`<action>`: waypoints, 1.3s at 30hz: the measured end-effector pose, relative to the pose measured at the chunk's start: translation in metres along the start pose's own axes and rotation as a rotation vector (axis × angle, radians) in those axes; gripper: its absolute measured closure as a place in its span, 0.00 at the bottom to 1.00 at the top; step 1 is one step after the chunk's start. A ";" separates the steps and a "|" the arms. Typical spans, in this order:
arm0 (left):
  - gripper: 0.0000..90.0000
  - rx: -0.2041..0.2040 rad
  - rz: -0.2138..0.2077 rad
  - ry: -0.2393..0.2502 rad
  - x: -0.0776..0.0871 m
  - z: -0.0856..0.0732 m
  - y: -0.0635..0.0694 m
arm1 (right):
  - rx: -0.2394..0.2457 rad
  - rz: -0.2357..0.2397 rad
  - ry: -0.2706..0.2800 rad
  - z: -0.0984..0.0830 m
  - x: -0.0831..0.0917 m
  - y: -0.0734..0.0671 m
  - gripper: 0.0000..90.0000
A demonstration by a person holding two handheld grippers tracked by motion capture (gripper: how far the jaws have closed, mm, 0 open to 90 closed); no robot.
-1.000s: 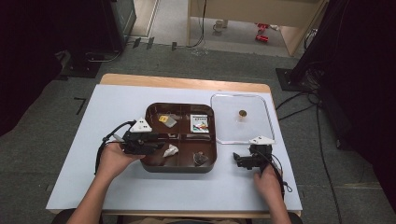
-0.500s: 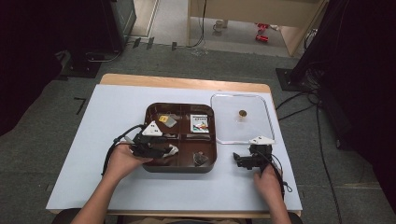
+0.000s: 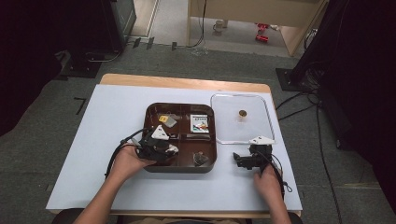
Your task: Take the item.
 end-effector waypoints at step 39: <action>0.86 0.057 0.014 0.100 0.037 -0.003 -0.007 | 0.001 -0.002 0.002 0.000 0.000 0.000 0.00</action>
Point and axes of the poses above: each handheld gripper's, and its own axes: x roughly backward along the jaws, z roughly out of its top, y roughly to its right, the point moved 2 cm from there along -x, roughly forward along the jaws, and after that the axes turned 4 degrees about -z, right-handed, at the moved point
